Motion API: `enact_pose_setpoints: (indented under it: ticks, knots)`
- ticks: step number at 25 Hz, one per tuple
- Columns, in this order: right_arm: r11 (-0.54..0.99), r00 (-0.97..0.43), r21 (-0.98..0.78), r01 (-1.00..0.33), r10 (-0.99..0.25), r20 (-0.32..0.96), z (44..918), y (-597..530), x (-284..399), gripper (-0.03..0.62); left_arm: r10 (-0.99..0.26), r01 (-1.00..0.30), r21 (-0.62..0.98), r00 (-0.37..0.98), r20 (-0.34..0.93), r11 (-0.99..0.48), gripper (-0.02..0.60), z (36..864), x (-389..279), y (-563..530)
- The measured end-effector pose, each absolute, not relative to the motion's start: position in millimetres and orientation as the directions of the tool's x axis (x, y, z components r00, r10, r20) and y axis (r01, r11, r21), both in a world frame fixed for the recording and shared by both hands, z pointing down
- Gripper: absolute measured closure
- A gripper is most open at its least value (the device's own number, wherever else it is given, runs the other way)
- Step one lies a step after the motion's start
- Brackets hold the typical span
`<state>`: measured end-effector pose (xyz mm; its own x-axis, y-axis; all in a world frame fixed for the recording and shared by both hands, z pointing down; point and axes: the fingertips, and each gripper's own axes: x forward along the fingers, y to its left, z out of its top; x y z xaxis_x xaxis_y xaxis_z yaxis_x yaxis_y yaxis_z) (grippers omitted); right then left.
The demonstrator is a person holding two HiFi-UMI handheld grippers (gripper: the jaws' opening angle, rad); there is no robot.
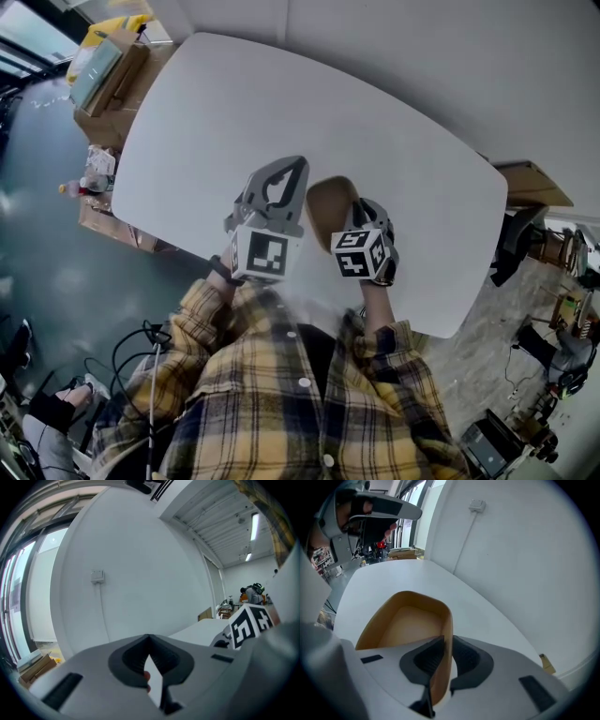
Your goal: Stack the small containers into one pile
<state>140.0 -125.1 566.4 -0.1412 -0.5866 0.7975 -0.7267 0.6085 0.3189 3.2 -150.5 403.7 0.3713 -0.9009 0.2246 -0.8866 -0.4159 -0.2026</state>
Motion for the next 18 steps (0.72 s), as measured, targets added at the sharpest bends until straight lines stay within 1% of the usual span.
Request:
enact_pose_setpoints:
  ticks: [3,5,14,18]
  knots:
    - [0.610,-0.121,0.340,-0.716,-0.587,0.800,576.9,-123.0,138.3,0.525,-0.903,-0.888,-0.205,0.368,0.221,-0.412,0.564,404.0,0.6,-149.7]
    - [0.602,-0.125,0.312,-0.735,-0.573,0.810,582.9,-121.5,139.7,0.511,-0.904,-0.887,-0.208,0.368,0.218,-0.412,0.564,402.8,0.3,-148.5]
    - [0.603,-0.180,0.242,-0.760,-0.554,0.813,578.4,-118.8,140.6,0.502,-0.907,-0.886,-0.219,0.370,0.199,-0.410,0.564,393.5,2.0,-145.7]
    - [0.584,-0.224,0.204,-0.785,-0.576,0.786,562.3,-120.9,142.7,0.496,-0.907,-0.882,-0.224,0.377,0.190,-0.414,0.564,389.5,5.1,-142.6]
